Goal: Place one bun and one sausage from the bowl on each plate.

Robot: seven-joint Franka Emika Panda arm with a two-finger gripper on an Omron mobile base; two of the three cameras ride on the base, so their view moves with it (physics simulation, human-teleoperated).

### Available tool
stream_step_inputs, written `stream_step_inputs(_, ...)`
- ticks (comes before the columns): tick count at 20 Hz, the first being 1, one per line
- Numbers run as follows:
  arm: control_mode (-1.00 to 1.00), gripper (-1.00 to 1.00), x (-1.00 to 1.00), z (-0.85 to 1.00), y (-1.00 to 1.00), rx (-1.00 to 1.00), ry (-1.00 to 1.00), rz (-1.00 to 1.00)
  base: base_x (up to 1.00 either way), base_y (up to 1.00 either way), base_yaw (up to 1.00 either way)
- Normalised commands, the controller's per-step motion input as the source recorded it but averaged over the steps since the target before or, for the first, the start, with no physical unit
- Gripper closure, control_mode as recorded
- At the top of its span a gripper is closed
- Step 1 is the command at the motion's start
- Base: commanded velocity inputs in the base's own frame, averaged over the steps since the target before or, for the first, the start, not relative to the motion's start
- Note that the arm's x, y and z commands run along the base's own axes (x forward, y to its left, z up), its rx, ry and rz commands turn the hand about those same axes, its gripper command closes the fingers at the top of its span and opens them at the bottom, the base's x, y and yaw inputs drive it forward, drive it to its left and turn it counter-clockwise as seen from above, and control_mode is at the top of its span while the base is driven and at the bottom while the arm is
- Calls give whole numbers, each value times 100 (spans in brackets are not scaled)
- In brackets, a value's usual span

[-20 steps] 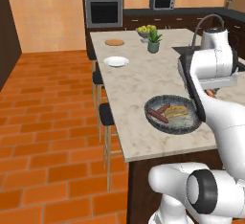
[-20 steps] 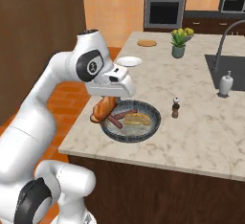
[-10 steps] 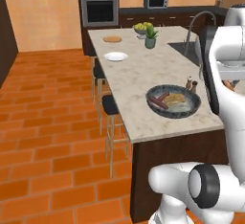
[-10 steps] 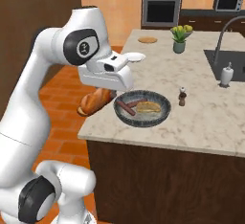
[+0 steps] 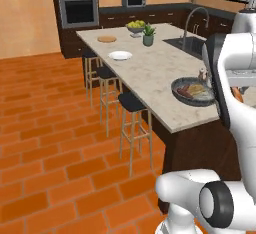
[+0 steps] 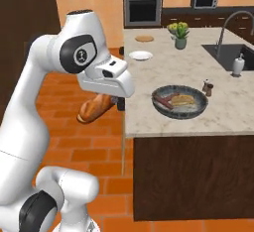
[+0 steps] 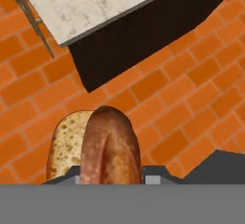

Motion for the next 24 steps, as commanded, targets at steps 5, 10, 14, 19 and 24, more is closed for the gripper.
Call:
stream_step_inputs(5,100,100,0,0,0,0,0,0,37,100,-40)
stream_step_inputs(10,100,100,0,0,0,0,0,0,63,100,-41)
stream_step_inputs(14,100,100,0,0,0,0,0,0,70,100,-42)
stream_step_inputs(19,100,100,0,0,0,0,0,0,54,100,-44)
stream_step_inputs(24,100,100,0,0,0,0,0,0,32,100,-45)
